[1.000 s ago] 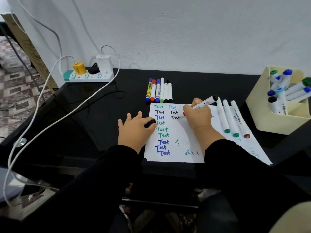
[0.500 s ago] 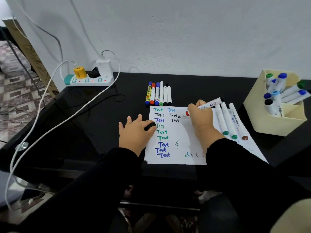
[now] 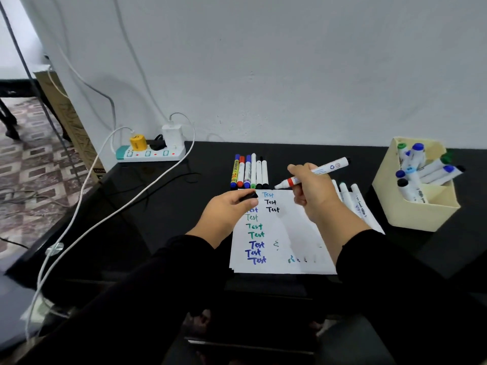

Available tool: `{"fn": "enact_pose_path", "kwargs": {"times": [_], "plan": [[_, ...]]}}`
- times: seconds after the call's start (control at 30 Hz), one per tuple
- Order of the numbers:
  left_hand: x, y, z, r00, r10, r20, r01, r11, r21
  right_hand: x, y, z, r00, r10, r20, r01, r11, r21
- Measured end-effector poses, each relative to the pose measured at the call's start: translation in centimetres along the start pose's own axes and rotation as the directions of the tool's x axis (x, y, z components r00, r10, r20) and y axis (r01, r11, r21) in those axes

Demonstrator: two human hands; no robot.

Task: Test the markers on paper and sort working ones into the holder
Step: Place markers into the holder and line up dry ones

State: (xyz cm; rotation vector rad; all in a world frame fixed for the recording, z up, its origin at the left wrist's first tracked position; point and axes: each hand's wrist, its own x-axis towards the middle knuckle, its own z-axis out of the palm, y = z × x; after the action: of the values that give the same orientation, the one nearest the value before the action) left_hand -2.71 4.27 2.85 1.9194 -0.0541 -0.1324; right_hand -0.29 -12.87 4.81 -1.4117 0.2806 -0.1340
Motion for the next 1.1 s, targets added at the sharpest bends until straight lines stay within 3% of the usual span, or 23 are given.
{"fn": "enact_pose_path", "kwargs": {"times": [0.13,0.3,0.43,0.57,0.77,0.93,1.1], "plan": [[-1.0,1.5,0.6,0.997,-0.001,0.082,0.012,0.991,-0.13,-1.9,-0.5,0.5,0.998,-0.066,0.002,0.066,0.998,-0.013],[-2.2,2.7,1.0,0.995,0.05,0.081,-0.033,0.98,-0.195,-3.7,-1.4,0.5,0.995,-0.076,0.072,0.082,0.993,-0.083],[-2.7,3.5,0.8,0.995,0.088,0.057,-0.073,0.971,-0.23,-4.6,-2.0,0.3,0.989,-0.061,0.138,0.065,0.998,-0.024],[-2.7,3.9,1.1,0.998,0.057,0.037,-0.048,0.978,-0.205,-5.0,-2.3,0.0,0.977,-0.037,0.211,0.02,0.996,0.084],[-2.3,4.2,1.3,0.999,0.039,0.036,-0.033,0.986,-0.165,-5.0,-3.3,-0.7,0.972,0.003,0.237,-0.027,0.995,0.1],[-2.4,4.7,1.2,0.987,0.099,0.125,-0.082,0.988,-0.135,-4.8,-3.6,-1.1,0.99,-0.042,0.134,0.037,0.999,0.039],[-2.6,5.0,2.1,0.989,0.144,0.016,-0.143,0.988,-0.055,-5.0,-2.8,-0.3,1.0,0.01,-0.019,-0.008,0.994,0.11]]}}
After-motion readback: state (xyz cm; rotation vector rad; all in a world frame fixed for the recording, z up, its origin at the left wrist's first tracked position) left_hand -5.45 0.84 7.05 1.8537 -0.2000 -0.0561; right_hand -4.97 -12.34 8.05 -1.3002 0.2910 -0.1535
